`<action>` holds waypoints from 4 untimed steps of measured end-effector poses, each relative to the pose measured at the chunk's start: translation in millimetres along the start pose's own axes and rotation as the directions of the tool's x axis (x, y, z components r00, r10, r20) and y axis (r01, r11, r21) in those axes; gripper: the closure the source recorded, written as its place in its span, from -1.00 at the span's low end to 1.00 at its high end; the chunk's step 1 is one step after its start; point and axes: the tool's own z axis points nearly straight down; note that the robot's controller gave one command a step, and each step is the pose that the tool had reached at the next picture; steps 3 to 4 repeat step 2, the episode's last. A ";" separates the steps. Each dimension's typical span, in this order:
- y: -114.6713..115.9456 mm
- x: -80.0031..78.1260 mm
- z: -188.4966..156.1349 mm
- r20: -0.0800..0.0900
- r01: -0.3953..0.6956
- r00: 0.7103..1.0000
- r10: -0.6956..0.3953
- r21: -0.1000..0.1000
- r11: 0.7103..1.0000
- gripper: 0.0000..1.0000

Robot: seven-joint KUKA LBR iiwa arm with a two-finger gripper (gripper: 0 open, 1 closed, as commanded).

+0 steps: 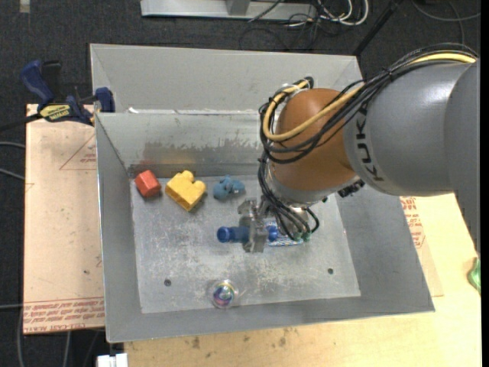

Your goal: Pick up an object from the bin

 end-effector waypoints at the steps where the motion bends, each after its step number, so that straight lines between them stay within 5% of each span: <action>1: 0.1 -0.9 -8.1 -0.006 0.000 1.000 0.000 0.001 1.000 1.00; 4: 0.3 -1.0 -9.4 -0.008 0.000 1.000 0.000 0.001 1.000 1.00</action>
Offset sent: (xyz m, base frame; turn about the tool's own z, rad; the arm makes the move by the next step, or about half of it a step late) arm 0.0001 0.0000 0.0083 0.0000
